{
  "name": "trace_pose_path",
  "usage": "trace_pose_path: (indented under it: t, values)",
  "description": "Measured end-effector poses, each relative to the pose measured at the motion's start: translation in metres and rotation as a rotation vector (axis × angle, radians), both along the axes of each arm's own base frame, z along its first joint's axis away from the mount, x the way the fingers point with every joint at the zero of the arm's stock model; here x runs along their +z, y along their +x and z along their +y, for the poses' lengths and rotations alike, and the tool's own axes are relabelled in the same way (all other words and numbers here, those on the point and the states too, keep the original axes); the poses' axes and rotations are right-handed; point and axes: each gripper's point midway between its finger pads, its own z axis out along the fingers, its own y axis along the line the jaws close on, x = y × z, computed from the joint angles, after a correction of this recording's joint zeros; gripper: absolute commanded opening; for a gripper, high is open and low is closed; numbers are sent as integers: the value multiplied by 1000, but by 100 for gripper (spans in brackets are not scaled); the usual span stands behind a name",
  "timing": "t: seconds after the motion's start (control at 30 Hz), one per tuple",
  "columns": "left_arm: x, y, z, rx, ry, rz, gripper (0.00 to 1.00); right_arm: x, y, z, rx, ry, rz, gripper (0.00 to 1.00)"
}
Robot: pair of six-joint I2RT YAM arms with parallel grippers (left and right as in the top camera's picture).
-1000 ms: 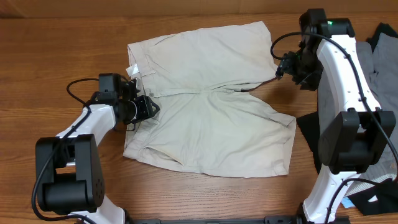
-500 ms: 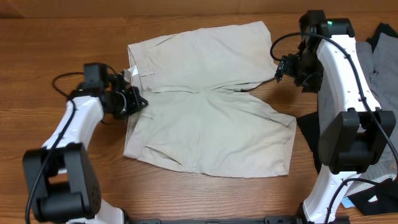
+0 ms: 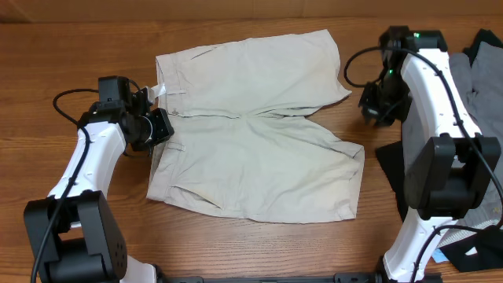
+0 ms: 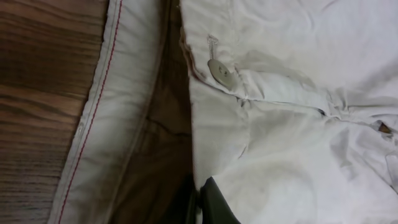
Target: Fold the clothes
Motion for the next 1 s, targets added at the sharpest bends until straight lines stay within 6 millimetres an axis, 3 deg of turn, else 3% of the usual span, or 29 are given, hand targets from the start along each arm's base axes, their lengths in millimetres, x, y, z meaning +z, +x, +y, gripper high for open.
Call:
trace_pose_path:
  t: [0.07, 0.23, 0.73, 1.0]
  values:
    - [0, 0, 1, 2, 5, 2, 4, -16, -5, -2, -12, 2, 18, 7]
    - [-2, -2, 2, 4, 11, 11, 4, -47, -26, -2, -26, 19, 88, 6]
    - [-2, -3, 3, 6, 16, 14, 4, -80, -56, 0, -38, 62, 166, 7]
    - [-2, -4, 3, 6, 15, 20, 4, -100, -54, 12, -25, 136, 121, 8]
